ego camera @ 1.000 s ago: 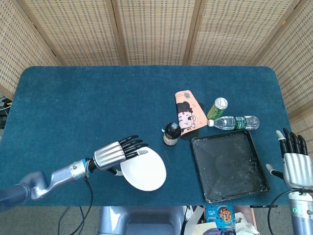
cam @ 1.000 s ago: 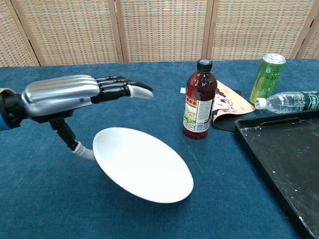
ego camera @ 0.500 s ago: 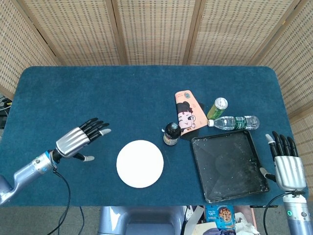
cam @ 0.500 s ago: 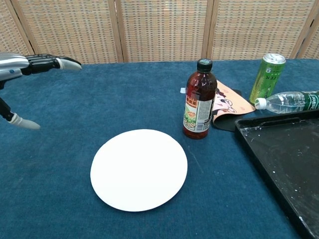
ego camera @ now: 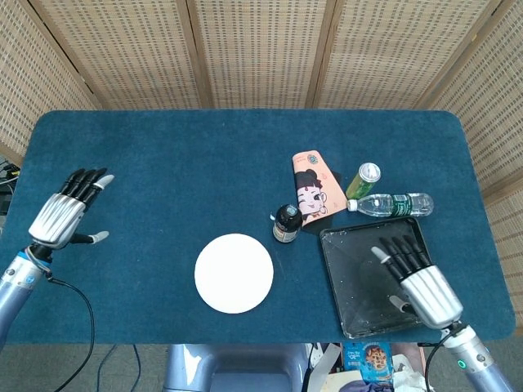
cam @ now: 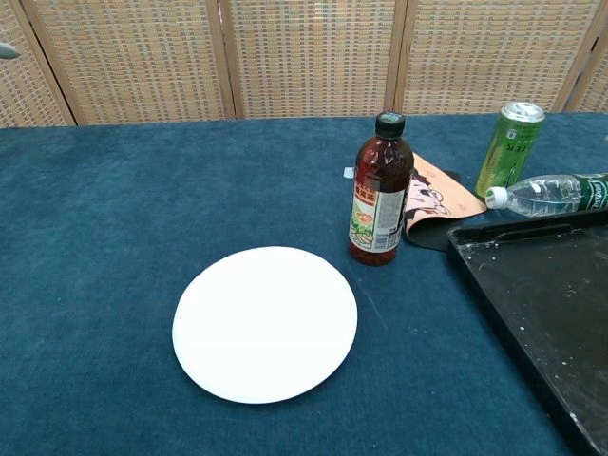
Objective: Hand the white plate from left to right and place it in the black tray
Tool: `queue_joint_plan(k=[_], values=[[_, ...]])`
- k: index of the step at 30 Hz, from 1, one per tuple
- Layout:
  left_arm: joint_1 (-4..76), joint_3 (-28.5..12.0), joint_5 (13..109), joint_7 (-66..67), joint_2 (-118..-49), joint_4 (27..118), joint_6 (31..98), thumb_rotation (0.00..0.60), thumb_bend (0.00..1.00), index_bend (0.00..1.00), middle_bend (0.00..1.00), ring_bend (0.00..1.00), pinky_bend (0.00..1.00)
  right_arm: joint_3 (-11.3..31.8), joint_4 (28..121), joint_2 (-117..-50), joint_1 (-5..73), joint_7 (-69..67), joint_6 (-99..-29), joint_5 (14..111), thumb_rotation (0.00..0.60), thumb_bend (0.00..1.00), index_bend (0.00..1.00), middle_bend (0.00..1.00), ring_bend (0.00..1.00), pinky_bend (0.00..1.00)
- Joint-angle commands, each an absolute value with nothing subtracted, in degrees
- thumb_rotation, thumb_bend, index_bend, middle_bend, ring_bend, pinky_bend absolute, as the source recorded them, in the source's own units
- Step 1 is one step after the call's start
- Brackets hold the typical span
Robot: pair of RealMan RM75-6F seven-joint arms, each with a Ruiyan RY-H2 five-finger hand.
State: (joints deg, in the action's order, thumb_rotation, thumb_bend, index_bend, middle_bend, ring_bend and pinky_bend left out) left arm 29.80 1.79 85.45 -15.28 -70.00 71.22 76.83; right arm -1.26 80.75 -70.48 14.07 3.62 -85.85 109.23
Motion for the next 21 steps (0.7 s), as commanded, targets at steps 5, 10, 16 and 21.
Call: queue_joint_plan(k=[5, 10, 16, 21], values=[[19.89, -2.74, 71.2, -6.86, -66.59, 85.46, 80.78, 0.6, 0.0, 0.0, 0.0, 0.0, 0.0, -1.88, 84.36, -71.97, 28.29, 1.5, -73.34, 118.23, 0.6, 0.0, 0.0, 0.0, 0.0, 0.0], [18.31, -3.23, 70.66, -4.33, -65.9, 87.72, 81.65, 0.6, 0.0, 0.0, 0.0, 0.0, 0.0, -0.44, 84.22, -76.0, 34.1, 1.82, -65.87, 117.61, 0.6, 0.0, 0.0, 0.0, 0.0, 0.0], [17.12, -3.94, 72.0, -2.83, -65.56, 89.39, 82.73, 0.6, 0.0, 0.0, 0.0, 0.0, 0.0, 0.21, 83.32, -81.92, 40.21, 3.27, -57.66, 116.55, 0.6, 0.0, 0.02, 0.0, 0.0, 0.0], [16.83, -4.44, 72.66, -2.94, -65.76, 89.48, 81.78, 0.6, 0.0, 0.0, 0.0, 0.0, 0.0, 0.54, 82.76, -86.59, 43.73, 3.46, -53.87, 115.02, 0.6, 0.0, 0.11, 0.0, 0.0, 0.0]])
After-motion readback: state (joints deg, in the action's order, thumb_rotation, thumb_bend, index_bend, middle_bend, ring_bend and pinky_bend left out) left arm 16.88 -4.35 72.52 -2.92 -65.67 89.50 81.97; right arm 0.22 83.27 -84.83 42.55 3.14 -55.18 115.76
